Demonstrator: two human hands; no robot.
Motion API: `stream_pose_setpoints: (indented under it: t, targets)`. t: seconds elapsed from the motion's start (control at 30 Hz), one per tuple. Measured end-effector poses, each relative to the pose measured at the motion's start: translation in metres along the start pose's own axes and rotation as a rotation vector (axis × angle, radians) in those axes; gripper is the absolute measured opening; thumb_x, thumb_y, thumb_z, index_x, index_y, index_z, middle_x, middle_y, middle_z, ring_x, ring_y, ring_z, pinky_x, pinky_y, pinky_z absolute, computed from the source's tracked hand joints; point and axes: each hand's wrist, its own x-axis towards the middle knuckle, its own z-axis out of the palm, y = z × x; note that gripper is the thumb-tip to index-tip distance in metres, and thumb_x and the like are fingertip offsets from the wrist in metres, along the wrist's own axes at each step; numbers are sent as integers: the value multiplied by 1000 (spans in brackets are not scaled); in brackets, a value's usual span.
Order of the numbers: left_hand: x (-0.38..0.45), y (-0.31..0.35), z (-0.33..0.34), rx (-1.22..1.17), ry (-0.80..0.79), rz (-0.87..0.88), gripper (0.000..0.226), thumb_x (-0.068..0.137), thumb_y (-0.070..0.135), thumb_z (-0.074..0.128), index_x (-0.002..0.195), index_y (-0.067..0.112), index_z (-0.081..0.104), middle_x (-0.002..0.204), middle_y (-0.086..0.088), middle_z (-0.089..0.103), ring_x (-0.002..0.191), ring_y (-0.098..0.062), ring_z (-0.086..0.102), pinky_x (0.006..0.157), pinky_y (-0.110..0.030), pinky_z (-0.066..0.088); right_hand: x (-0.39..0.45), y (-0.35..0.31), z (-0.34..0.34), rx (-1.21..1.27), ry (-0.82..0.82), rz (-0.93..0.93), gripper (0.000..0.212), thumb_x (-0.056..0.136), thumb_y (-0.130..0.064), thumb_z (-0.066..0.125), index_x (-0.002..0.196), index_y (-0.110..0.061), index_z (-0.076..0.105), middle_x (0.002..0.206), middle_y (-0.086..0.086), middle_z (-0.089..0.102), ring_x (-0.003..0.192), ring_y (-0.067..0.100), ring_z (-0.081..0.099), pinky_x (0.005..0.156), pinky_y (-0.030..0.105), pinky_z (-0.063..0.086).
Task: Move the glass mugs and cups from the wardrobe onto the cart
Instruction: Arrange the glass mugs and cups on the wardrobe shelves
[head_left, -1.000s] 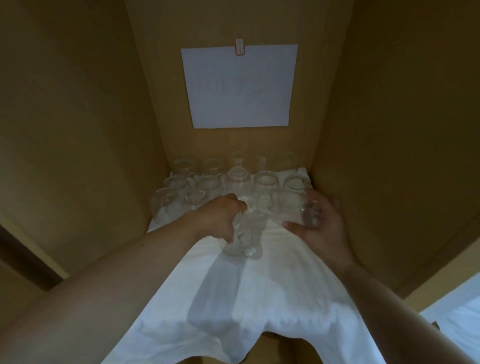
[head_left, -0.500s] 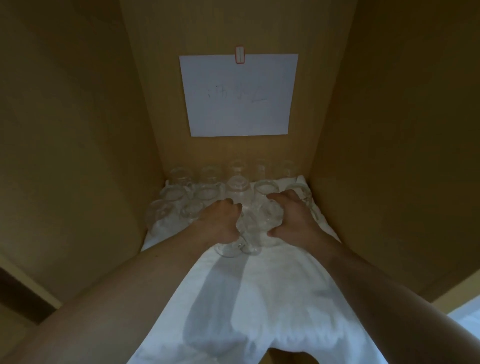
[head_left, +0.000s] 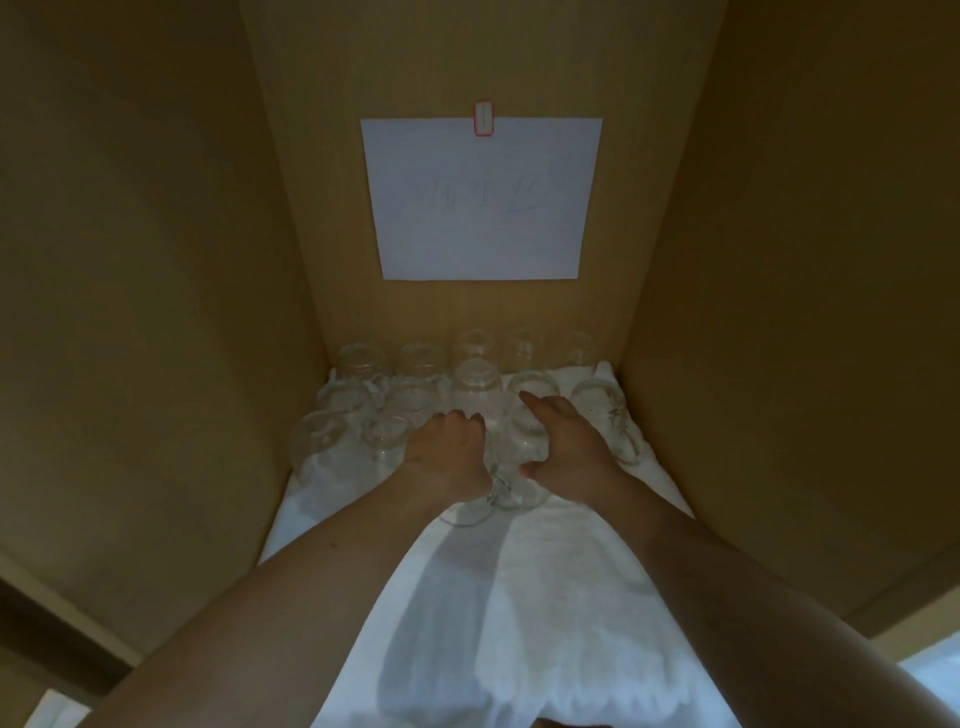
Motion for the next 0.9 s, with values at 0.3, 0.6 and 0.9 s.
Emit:
stream_pose_setpoints:
  t: [0.3,0.6,0.9]
  targets:
    - [-12,2,-5,-123,41,-15,86,78,50,78,149,20,40,147,-9,46,138,-31,42,104,-40,48,-26,7,-18,105,61,63,102,77,-28,85,159,-26,23,157,6,35,144,22,35,114,30,33]
    - [-53,14,-48,-310,309,-107,72,86,42,75,148,16,50,146,-11,54,129,-31,54,103,-38,48,-41,-7,-49,95,137,-82,79,79,-29,83,148,-18,46,149,8,48,137,23,46,111,28,35]
    - [-139,14,-53,-197,327,-215,68,85,45,73,146,22,51,151,-5,47,140,-28,42,111,-39,40,-67,-48,-24,103,17,-229,76,83,-43,77,149,-24,45,148,5,48,135,27,45,108,33,41]
